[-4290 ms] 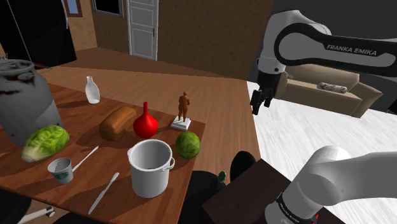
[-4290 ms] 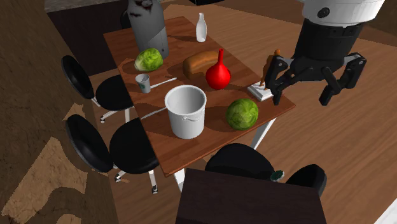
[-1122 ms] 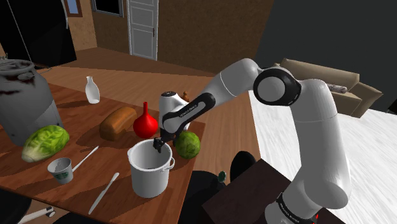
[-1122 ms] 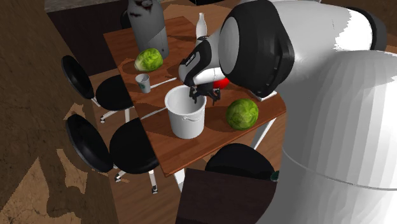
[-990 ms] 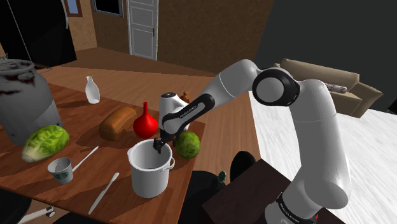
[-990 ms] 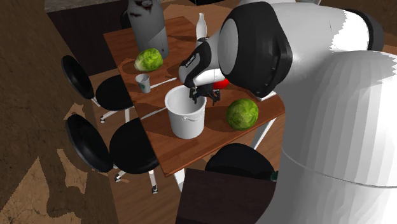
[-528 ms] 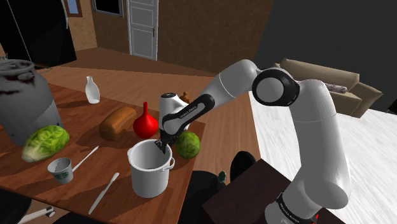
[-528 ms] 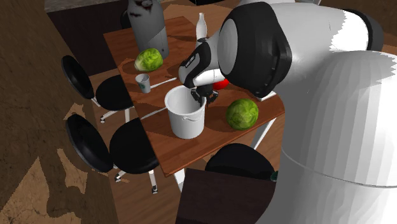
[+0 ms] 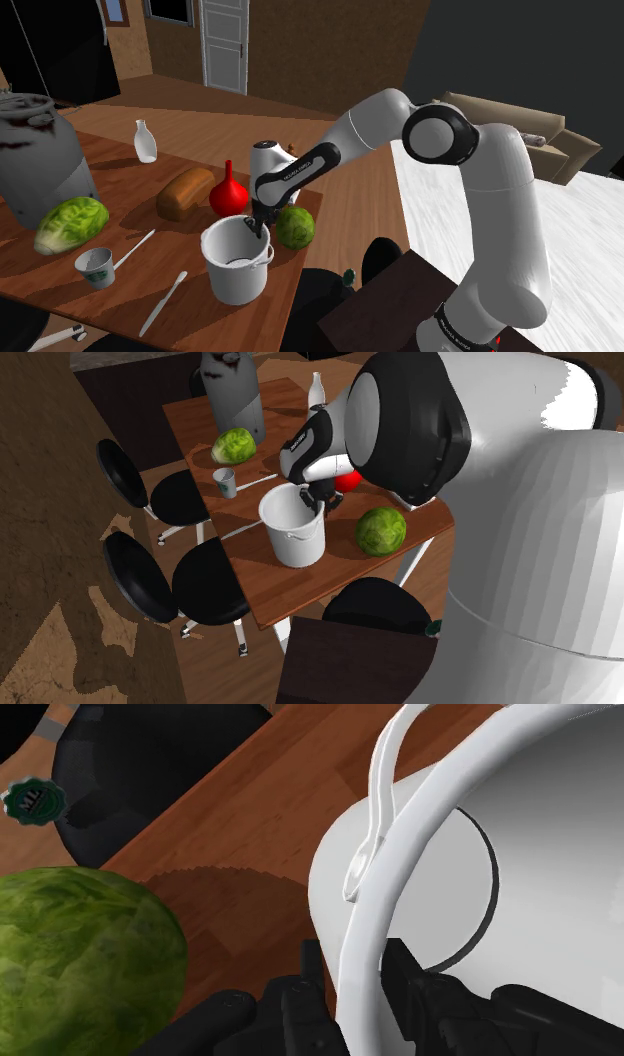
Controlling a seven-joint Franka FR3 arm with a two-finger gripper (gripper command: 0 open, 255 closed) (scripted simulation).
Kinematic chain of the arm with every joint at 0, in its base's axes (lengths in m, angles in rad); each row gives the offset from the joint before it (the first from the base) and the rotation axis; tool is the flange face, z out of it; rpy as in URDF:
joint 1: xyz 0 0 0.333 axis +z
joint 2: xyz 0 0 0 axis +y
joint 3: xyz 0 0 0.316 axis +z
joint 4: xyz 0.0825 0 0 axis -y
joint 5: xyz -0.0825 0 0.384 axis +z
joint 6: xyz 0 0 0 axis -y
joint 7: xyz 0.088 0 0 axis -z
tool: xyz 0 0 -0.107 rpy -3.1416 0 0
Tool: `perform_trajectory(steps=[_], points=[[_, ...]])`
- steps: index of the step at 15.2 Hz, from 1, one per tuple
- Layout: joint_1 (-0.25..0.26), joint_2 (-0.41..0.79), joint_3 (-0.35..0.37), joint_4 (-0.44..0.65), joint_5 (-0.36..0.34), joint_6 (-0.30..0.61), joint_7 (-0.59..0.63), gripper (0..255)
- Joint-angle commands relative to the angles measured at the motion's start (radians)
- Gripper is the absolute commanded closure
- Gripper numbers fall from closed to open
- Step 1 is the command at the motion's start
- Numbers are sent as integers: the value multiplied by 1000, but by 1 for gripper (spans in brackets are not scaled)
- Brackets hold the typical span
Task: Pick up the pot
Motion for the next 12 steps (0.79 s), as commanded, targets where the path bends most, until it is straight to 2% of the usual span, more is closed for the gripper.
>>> perform_trajectory(steps=[1, 12], points=[[-4, -21, 4, 2, 5, -17, -5, 255], [-15, -106, 19, 5, 26, -104, -17, 255]])
